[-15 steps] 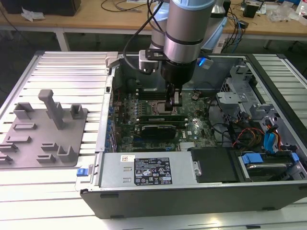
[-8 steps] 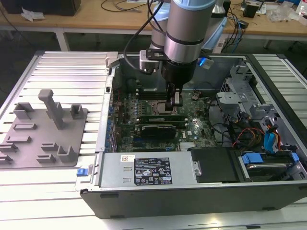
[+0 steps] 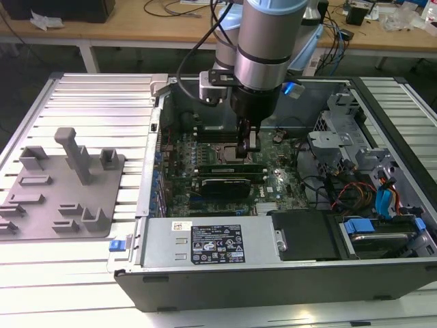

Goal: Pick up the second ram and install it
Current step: 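Press down the second ram until it locks into place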

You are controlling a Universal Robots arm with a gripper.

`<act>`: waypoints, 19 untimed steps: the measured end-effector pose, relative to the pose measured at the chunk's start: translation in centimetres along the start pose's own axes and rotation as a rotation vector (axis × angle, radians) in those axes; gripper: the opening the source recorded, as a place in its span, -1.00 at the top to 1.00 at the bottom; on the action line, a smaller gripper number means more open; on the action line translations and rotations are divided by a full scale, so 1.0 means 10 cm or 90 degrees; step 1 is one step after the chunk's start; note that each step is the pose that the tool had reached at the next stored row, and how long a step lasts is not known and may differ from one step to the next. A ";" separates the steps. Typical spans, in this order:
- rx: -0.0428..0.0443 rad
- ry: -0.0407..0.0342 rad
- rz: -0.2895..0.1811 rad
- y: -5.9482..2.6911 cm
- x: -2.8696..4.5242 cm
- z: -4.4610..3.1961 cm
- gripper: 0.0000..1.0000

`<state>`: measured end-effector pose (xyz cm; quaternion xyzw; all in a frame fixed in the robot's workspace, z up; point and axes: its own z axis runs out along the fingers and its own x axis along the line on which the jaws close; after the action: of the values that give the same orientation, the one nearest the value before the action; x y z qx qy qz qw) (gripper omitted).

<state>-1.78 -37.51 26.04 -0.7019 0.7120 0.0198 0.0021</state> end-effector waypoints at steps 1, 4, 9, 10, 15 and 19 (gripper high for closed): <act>0.0000 0.0000 0.000 -0.046 0.000 0.001 0.84; -0.0001 0.0000 0.000 -0.255 -0.003 0.007 0.84; -0.0001 0.0001 0.000 -0.333 -0.004 0.016 0.84; 0.0020 0.0000 0.000 -0.335 -0.003 0.040 0.84; 0.0059 0.0000 0.000 -0.344 -0.001 0.119 0.84; 0.0059 0.0002 0.000 -0.358 -0.018 0.208 0.84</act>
<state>1.76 -37.32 23.88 -0.7020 0.7120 0.0164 0.0052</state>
